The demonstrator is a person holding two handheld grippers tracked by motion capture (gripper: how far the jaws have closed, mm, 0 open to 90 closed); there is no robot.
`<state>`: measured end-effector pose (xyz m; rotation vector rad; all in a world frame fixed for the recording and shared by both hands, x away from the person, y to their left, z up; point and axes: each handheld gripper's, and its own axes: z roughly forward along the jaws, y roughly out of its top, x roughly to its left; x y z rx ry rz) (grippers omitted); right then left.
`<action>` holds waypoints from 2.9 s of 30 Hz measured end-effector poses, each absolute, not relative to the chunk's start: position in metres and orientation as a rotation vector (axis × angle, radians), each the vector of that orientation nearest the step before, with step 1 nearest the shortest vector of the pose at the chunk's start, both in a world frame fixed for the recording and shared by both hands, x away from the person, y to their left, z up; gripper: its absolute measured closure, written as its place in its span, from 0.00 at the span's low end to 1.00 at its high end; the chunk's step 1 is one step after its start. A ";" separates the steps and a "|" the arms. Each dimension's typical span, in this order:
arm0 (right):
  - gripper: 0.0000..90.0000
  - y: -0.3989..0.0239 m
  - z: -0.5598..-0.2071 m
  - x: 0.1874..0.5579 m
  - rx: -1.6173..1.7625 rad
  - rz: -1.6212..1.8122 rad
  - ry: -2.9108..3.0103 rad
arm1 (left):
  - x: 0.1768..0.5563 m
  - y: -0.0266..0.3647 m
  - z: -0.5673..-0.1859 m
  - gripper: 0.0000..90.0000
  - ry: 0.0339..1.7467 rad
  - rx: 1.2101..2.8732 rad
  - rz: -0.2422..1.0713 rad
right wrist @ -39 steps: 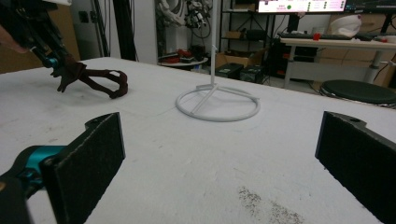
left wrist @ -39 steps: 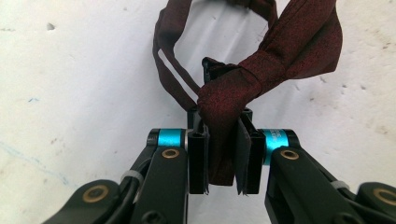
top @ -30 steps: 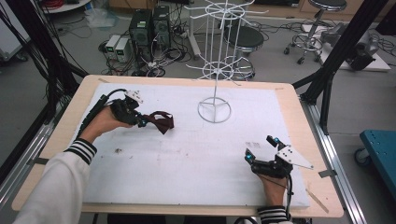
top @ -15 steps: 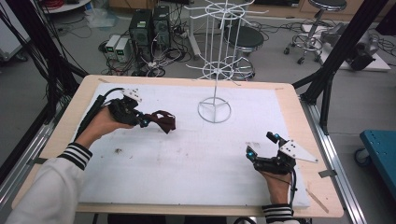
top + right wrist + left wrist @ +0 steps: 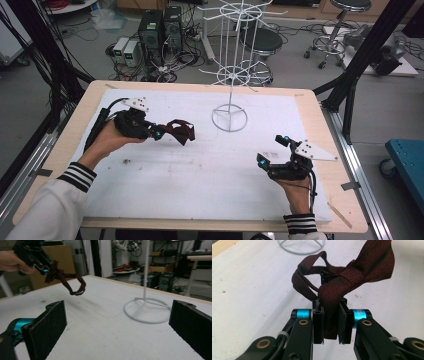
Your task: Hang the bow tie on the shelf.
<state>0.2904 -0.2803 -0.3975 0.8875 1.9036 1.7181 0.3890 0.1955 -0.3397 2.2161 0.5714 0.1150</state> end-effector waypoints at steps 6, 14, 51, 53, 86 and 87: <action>0.01 -0.266 -0.384 0.295 0.808 1.721 1.991 | 0.379 0.193 -0.341 0.86 0.554 2.178 0.108; 0.01 -0.249 -0.366 0.301 0.680 1.772 2.097 | 0.368 0.182 -0.342 0.86 0.524 2.127 0.107; 0.24 -0.183 -0.338 0.323 0.554 1.809 2.387 | 0.349 0.116 -0.344 0.86 0.444 2.047 0.121; 0.27 -0.180 -0.338 0.324 0.549 1.804 2.397 | 0.348 0.116 -0.344 0.86 0.439 2.043 0.123; 0.93 -0.167 -0.338 0.326 0.519 1.721 2.491 | 0.352 0.120 -0.346 0.44 0.431 2.002 0.116; 0.93 -0.169 -0.338 0.326 0.526 1.724 2.482 | 0.352 0.120 -0.346 0.32 0.433 2.006 0.121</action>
